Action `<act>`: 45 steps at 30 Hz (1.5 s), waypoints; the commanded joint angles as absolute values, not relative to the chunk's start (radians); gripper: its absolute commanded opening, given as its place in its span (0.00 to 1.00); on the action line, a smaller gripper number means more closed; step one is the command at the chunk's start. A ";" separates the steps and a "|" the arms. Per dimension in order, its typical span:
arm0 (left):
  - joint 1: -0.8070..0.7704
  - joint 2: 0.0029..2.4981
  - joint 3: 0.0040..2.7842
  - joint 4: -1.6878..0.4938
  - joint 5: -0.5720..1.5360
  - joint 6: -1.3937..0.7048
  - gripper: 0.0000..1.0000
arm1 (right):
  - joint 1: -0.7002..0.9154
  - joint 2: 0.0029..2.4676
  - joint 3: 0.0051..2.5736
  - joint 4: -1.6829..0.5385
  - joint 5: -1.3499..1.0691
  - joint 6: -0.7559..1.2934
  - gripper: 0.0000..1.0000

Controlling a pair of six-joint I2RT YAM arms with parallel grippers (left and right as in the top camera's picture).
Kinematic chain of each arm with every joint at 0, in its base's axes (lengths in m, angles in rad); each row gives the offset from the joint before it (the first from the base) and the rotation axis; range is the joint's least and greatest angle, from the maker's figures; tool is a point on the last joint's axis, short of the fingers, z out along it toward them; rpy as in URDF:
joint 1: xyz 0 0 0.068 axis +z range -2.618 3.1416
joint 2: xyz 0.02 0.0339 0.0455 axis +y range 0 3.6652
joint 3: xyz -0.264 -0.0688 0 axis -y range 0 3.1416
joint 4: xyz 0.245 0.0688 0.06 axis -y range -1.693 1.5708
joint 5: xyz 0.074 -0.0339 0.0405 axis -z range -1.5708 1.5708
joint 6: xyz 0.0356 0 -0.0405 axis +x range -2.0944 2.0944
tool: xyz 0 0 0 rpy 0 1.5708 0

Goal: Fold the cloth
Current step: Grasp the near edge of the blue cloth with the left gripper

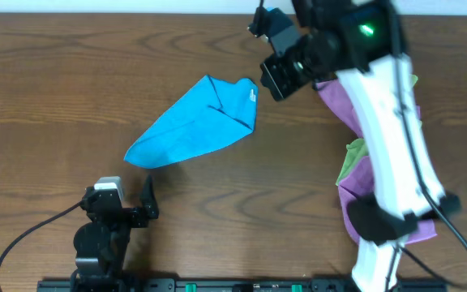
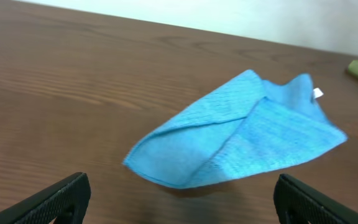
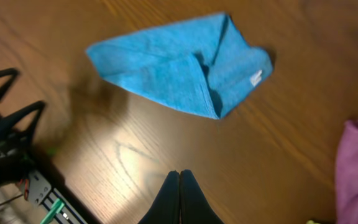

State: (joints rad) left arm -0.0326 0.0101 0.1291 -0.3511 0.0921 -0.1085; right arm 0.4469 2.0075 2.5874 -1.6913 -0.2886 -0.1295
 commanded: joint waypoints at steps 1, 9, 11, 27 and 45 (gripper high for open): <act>-0.027 0.004 0.107 -0.334 0.183 -0.269 0.95 | 0.487 1.977 2.533 -1.698 -0.247 -0.155 0.02; -0.027 0.004 0.107 -0.326 0.367 -0.569 0.96 | 0.516 1.973 2.509 -1.645 -0.210 -0.174 0.02; -0.027 0.004 0.107 -0.315 0.367 -0.602 0.95 | 0.516 1.967 2.510 -1.616 -0.210 -0.184 0.02; -0.027 0.126 0.137 -0.277 0.487 -0.473 0.96 | 0.476 1.670 2.334 -1.648 -0.181 -0.244 0.02; -0.155 0.999 0.602 -0.270 0.239 -0.123 0.96 | 0.471 1.482 1.578 -1.188 -0.179 -0.195 0.01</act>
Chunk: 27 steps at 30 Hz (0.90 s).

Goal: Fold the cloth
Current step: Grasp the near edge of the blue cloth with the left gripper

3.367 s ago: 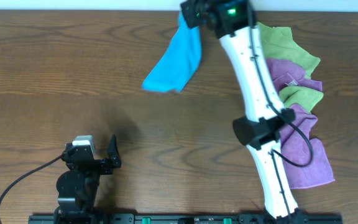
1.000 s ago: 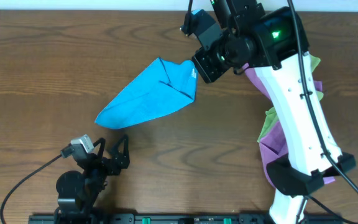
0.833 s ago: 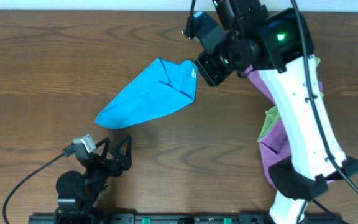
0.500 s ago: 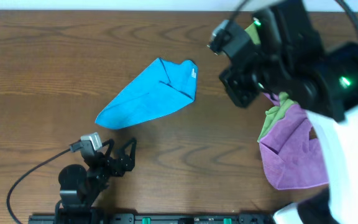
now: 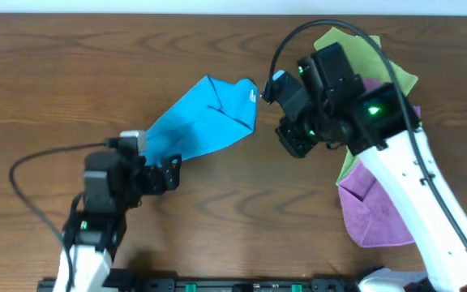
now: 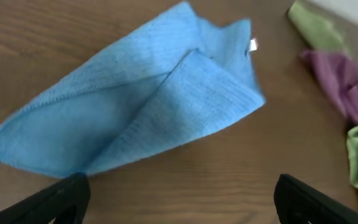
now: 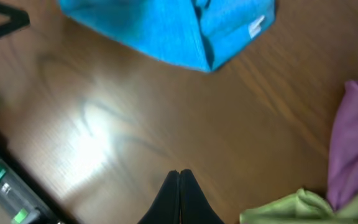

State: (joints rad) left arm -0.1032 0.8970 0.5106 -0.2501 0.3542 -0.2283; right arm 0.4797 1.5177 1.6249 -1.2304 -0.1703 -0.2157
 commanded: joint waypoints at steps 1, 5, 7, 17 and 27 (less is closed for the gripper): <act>-0.187 1.052 0.644 -0.296 0.192 -0.100 0.96 | 0.471 1.482 1.551 -1.146 -0.183 -0.195 0.02; -0.305 1.242 0.788 -0.390 -0.012 -0.068 0.96 | 0.464 1.485 1.449 -0.979 -0.191 -0.195 0.15; -0.332 1.313 0.830 -0.416 -0.072 -0.067 0.96 | 0.451 1.487 1.397 -0.892 -0.191 -0.195 0.27; -0.334 1.505 0.850 -0.325 -0.094 -0.066 0.96 | 0.353 1.562 1.297 -0.641 -0.366 -0.196 0.58; -0.333 1.561 0.850 -0.183 -0.221 -0.065 0.91 | 0.349 1.590 1.296 -0.633 -0.375 -0.226 0.51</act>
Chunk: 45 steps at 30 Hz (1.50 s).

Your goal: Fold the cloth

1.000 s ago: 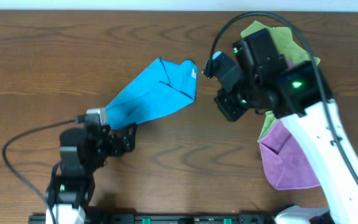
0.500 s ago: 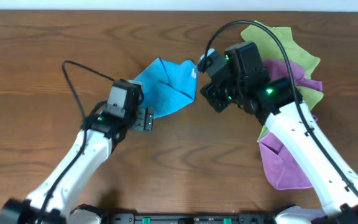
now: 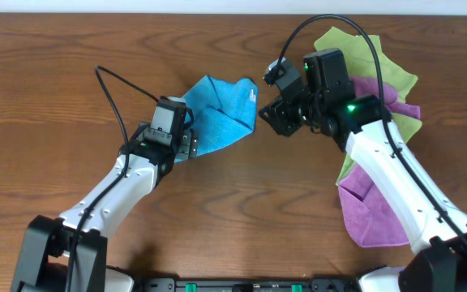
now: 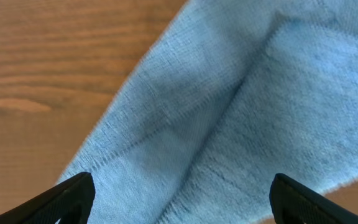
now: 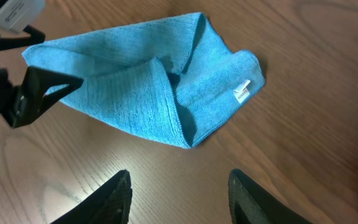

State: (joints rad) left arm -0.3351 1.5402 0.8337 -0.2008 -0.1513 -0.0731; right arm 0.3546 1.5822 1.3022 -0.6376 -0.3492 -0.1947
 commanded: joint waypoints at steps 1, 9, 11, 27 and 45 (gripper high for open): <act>-0.333 1.567 0.850 -0.170 -0.228 -0.060 0.92 | 0.349 1.591 1.295 -0.631 -0.375 -0.251 0.51; -0.325 1.622 0.850 -0.142 -0.403 -0.030 0.96 | 0.349 1.704 1.294 -0.528 -0.571 -0.383 0.58; -0.310 1.629 0.850 -0.170 -0.403 -0.040 0.96 | 0.349 1.749 1.294 -0.478 -0.607 -0.383 0.60; -0.065 1.559 0.850 -0.283 -0.001 -0.241 0.95 | 0.429 2.006 1.356 -0.147 -0.629 -0.292 0.55; -0.064 1.559 0.850 -0.280 0.105 -0.240 0.95 | 0.460 2.245 1.610 -0.282 -0.580 -0.292 0.50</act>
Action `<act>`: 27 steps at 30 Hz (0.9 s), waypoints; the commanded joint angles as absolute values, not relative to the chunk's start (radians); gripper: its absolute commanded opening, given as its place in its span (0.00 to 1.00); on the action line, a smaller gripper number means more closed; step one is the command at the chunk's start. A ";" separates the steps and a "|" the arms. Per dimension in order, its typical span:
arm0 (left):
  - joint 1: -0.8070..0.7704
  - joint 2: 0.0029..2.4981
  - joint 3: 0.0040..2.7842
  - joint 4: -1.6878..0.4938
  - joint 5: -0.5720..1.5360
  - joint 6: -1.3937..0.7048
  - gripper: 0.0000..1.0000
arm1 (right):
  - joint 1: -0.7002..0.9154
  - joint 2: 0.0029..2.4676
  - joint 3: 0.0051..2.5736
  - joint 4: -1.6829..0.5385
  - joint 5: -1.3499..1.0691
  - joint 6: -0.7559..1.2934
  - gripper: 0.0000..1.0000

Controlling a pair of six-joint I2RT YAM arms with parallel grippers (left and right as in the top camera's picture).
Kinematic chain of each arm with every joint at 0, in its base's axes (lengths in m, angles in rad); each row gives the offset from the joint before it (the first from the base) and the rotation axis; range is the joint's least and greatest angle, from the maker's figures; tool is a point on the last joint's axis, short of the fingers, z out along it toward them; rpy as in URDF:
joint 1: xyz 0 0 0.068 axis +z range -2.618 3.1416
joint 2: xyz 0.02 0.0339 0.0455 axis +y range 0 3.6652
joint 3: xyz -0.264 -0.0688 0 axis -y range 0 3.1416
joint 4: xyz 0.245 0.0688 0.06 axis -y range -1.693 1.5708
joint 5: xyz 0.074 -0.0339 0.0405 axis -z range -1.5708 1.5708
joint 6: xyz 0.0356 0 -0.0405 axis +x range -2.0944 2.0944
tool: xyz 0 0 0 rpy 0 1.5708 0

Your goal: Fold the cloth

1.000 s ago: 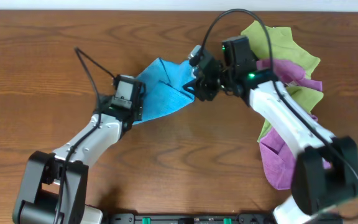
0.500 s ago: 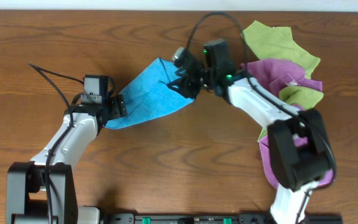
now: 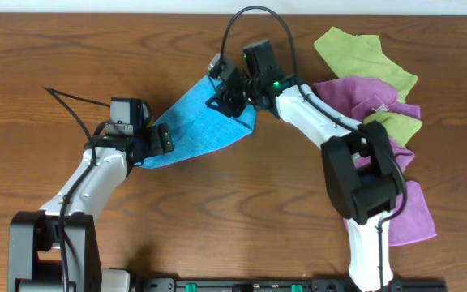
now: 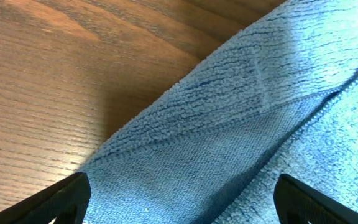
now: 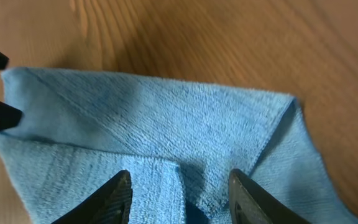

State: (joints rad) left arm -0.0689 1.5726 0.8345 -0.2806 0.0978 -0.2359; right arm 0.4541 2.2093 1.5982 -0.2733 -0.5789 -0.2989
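Note:
The blue cloth [image 3: 193, 130] lies on the wooden table as a long folded wedge, narrow end at the lower left, wide end at the upper right. My left gripper [image 3: 159, 139] is open low over the narrow end; its dark fingers [image 4: 55, 202] frame blue terry and a fold ridge [image 4: 260, 106]. My right gripper [image 3: 227, 99] is open low over the wide end, its fingertips [image 5: 114, 199] either side of an upper flap's edge [image 5: 176, 180]. Neither gripper holds cloth.
A pile of green [image 3: 363, 49] and purple cloths [image 3: 379, 105] lies to the right, with another purple cloth [image 3: 408, 215] lower down. The left arm's cable [image 3: 71, 101] loops over the table. Bare wood [image 3: 55, 49] spreads to the left and along the front.
My left gripper has shifted left, from the cloth's middle to its narrow lower-left end. My right gripper has moved from beside the wide end to low over it. Both remain open.
At first my left gripper sat open near the front edge and my right, shut, hovered beyond the cloth. Then the left reached the narrow end. Then the right stood open beside the wide end. Now both are open low over opposite ends; the cloth has not moved.

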 commanded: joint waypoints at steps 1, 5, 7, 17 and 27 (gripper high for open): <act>-0.064 1.559 0.850 -0.280 0.105 -0.240 0.95 | 0.460 2.255 1.610 -0.281 -0.580 -0.292 0.50; -0.065 1.559 0.850 -0.280 0.105 -0.241 0.95 | 0.460 2.270 1.610 -0.281 -0.580 -0.291 0.49; -0.064 1.559 0.850 -0.280 0.105 -0.241 0.95 | 0.464 2.275 1.610 -0.284 -0.580 -0.292 0.49; -0.065 1.559 0.850 -0.280 0.107 -0.241 0.95 | 0.499 2.278 1.610 -0.312 -0.532 -0.297 0.46; -0.064 1.559 0.850 -0.279 0.124 -0.241 0.95 | 0.505 2.305 1.610 -0.334 -0.497 -0.308 0.32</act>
State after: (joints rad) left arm -0.0689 1.5726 0.8345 -0.2802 0.1150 -0.2359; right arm 0.5014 2.2807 1.5982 -0.3275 -0.5045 -0.3058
